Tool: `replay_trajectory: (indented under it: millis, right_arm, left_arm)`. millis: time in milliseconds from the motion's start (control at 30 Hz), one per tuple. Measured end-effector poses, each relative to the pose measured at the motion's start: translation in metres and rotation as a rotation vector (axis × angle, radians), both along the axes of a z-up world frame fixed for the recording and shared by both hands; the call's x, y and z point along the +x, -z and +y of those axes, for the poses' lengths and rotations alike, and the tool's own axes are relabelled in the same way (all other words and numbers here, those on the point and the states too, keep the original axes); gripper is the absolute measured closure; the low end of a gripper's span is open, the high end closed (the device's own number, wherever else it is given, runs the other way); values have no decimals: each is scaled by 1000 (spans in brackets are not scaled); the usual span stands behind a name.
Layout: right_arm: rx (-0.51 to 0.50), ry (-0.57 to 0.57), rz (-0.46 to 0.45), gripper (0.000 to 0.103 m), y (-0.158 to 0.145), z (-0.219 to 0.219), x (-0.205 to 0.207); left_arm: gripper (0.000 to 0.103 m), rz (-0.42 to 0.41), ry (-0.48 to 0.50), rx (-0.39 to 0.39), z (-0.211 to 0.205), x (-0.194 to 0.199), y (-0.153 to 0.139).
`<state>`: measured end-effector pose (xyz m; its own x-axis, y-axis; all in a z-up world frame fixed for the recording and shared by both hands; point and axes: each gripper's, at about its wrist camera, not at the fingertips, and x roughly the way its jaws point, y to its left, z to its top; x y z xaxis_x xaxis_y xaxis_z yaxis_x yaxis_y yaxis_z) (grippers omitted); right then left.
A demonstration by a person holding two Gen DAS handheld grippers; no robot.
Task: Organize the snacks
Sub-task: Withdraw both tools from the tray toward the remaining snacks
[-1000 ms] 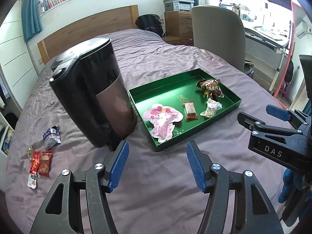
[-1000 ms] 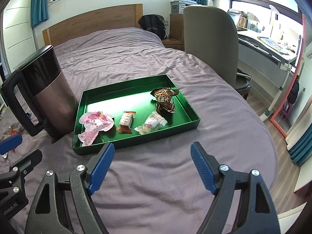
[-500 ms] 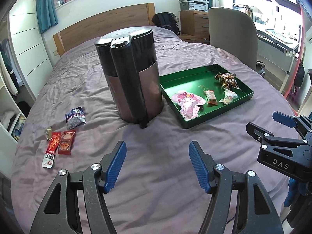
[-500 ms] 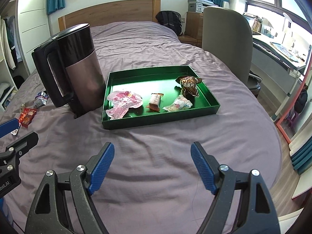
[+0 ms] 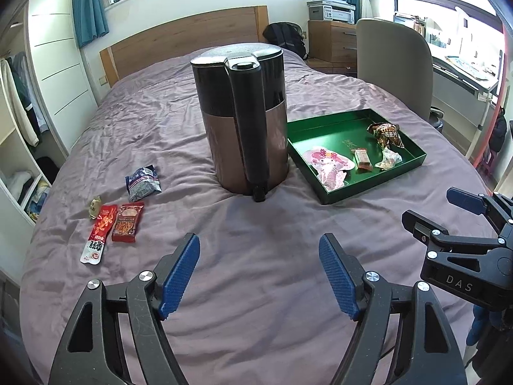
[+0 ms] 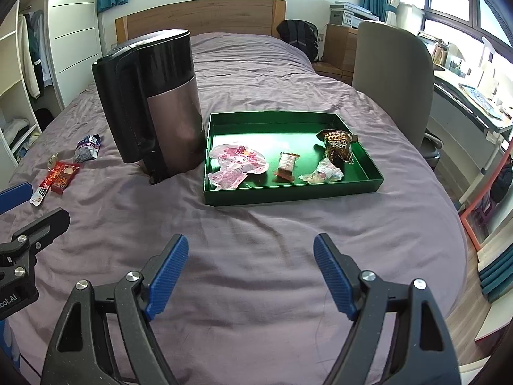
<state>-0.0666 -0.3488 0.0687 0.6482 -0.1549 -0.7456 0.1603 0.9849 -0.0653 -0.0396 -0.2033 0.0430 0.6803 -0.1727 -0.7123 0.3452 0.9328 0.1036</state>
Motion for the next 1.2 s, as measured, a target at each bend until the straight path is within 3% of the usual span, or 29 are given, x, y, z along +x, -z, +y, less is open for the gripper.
replay_trajectory:
  millis: [333,800,1200]
  right_arm:
    - [-6,-36,30,0,6,27,3]
    - [-43,-142,87,0,19,86,19]
    - [-54,-222,123,0,29,130,33]
  left_arm:
    - [31,6,-76,5,41,7,8]
    - [31,31,-202,-69,95,27,24]
    - [31,54,-296,-75,145,45,43]
